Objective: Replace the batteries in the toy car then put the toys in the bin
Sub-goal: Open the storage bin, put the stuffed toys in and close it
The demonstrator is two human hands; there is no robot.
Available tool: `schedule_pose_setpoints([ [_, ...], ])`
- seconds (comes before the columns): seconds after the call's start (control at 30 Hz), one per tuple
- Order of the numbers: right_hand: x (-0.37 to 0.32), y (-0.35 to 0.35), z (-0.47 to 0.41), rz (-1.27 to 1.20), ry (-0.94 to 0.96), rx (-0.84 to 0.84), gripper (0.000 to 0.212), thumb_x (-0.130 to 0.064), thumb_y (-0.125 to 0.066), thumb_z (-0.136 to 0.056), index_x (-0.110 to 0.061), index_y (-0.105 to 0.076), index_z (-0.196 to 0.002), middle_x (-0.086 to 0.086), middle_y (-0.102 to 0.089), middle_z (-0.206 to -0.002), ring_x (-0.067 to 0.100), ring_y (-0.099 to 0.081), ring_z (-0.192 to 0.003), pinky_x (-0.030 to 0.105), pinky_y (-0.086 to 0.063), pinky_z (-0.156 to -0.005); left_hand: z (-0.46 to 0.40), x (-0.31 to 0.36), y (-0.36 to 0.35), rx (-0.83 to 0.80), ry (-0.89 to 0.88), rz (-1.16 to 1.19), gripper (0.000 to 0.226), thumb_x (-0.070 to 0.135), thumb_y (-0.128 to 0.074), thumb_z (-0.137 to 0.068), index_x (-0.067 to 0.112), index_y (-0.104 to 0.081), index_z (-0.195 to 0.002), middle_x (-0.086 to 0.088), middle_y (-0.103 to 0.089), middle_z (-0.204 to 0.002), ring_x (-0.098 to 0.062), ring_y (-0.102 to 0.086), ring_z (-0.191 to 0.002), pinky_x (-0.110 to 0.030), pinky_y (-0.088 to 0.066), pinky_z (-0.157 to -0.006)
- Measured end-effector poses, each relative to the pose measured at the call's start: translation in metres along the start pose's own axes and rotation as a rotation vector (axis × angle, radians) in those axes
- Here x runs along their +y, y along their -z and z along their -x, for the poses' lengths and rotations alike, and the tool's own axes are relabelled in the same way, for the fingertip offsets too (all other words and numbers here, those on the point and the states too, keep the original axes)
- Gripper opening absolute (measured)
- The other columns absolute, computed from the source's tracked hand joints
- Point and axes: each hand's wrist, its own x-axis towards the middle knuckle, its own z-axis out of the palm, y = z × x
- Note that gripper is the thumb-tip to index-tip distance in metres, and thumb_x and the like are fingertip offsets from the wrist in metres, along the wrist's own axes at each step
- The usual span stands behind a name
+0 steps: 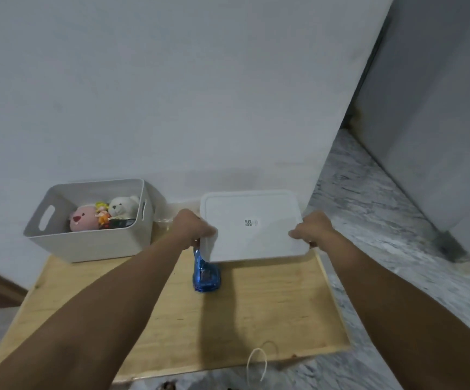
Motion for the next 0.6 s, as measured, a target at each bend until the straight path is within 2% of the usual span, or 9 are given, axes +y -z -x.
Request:
schedule_pose_setpoints([
  [0.07, -0.024, -0.007, 0.004, 0.005, 0.022, -0.036, 0.037, -0.017, -0.084, -0.07, 0.004, -0.063, -0.093, 0.019, -0.067, -0.091, 0.032, -0.068, -0.084, 0.04, -0.06, -0.072, -0.003, -0.003, 0.028, -0.025, 0.004, 0.059, 0.035, 0.003, -0.082, -0.073, -0.008, -0.06, -0.098, -0.02, -0.068, -0.096, -0.034, -0.068, -0.085, -0.044, -0.059, -0.068],
  [0.13, -0.05, -0.014, 0.011, 0.029, 0.049, -0.06, 0.035, -0.017, -0.085, -0.071, 0.004, -0.063, -0.088, 0.021, -0.067, -0.089, 0.034, -0.069, -0.084, 0.038, -0.058, -0.068, -0.005, -0.005, 0.053, -0.008, 0.004, 0.077, 0.04, 0.003, -0.083, -0.072, -0.008, -0.059, -0.103, -0.02, -0.068, -0.096, -0.033, -0.067, -0.083, -0.042, -0.058, -0.061],
  [0.23, -0.088, -0.03, 0.021, 0.07, 0.079, -0.08, 0.032, -0.017, -0.083, -0.074, 0.0, -0.057, -0.08, 0.017, -0.063, -0.081, 0.031, -0.066, -0.076, 0.033, -0.055, -0.059, -0.009, -0.009, 0.092, 0.061, 0.019, 0.035, 0.041, 0.009, -0.085, -0.071, -0.007, -0.062, -0.1, -0.019, -0.068, -0.094, -0.032, -0.068, -0.082, -0.04, -0.058, -0.062],
  [0.3, -0.112, -0.044, 0.027, 0.082, 0.102, -0.088, 0.033, -0.017, -0.083, -0.074, -0.001, -0.055, -0.079, 0.016, -0.061, -0.077, 0.03, -0.063, -0.07, 0.033, -0.055, -0.058, -0.011, -0.014, 0.119, 0.09, 0.026, 0.027, 0.041, 0.011, -0.086, -0.069, -0.008, -0.063, -0.097, -0.021, -0.069, -0.092, -0.032, -0.069, -0.079, -0.042, -0.06, -0.063],
  [0.4, -0.148, -0.07, 0.036, 0.09, 0.14, -0.09, 0.033, -0.017, -0.083, -0.075, -0.002, -0.054, -0.075, 0.015, -0.061, -0.076, 0.028, -0.061, -0.067, 0.035, -0.056, -0.064, -0.016, -0.027, 0.159, 0.119, 0.044, 0.033, 0.032, 0.007, -0.085, -0.07, -0.007, -0.062, -0.087, -0.022, -0.068, -0.085, -0.032, -0.069, -0.073, -0.047, -0.06, -0.063],
  [0.5, -0.18, -0.098, 0.043, 0.11, 0.181, -0.106, 0.031, -0.018, -0.082, -0.076, -0.001, -0.055, -0.079, 0.016, -0.064, -0.081, 0.03, -0.066, -0.073, 0.038, -0.06, -0.071, -0.02, -0.041, 0.196, 0.16, 0.072, 0.016, 0.037, 0.011, -0.086, -0.07, -0.009, -0.064, -0.092, -0.021, -0.069, -0.083, -0.031, -0.069, -0.072, -0.045, -0.06, -0.063],
  [0.6, -0.208, -0.127, 0.051, 0.121, 0.216, -0.123, 0.034, -0.019, -0.084, -0.073, -0.003, -0.055, -0.08, 0.015, -0.066, -0.086, 0.032, -0.069, -0.08, 0.04, -0.061, -0.073, -0.023, -0.055, 0.229, 0.207, 0.107, -0.025, 0.029, 0.01, -0.082, -0.075, -0.003, -0.058, -0.082, -0.016, -0.062, -0.075, -0.027, -0.062, -0.063, -0.036, -0.054, -0.05],
])
